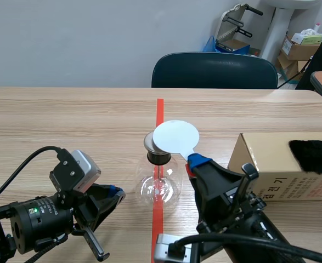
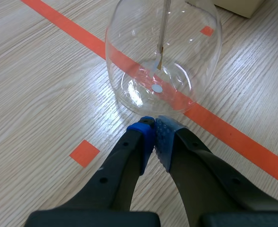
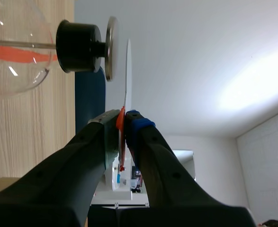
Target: Do the electroscope experiment
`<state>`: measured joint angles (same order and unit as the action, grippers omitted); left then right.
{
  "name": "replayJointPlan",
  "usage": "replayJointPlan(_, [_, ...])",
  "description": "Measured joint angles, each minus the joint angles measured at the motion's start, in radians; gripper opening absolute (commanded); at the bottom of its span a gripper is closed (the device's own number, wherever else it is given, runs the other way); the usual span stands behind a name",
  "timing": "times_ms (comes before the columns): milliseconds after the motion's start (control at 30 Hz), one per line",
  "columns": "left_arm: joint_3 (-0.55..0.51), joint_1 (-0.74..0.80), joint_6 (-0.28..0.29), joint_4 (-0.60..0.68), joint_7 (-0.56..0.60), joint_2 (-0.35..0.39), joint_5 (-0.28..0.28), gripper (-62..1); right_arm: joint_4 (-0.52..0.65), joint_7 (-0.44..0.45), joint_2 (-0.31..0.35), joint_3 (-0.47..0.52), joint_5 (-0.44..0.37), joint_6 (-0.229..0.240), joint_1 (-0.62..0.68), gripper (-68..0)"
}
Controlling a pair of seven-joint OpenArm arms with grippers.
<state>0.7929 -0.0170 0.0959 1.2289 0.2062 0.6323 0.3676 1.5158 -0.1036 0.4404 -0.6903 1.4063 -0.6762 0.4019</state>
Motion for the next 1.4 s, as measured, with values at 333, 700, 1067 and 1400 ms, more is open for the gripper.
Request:
replayJointPlan(333, [0.000, 0.000, -0.010, 0.000, 0.000, 0.000, 0.000, -59.6, 0.000, 0.080, 0.000, 0.000, 0.000, 0.001, 0.000, -66.7])
replayJointPlan(700, [0.000, 0.000, -0.010, 0.000, -0.001, 0.000, 0.000, -59.6, 0.000, 0.088, 0.000, 0.000, 0.000, 0.001, 0.000, -66.7])
replayJointPlan(1067, [0.000, 0.000, -0.010, 0.000, -0.001, 0.000, 0.000, -59.7, 0.000, 0.085, 0.000, 0.000, 0.000, 0.001, 0.000, -66.7])
replayJointPlan(1400, [0.000, 0.000, -0.010, 0.000, -0.002, 0.000, 0.000, -59.7, 0.000, -0.110, 0.000, 0.000, 0.000, 0.001, 0.000, -66.7])
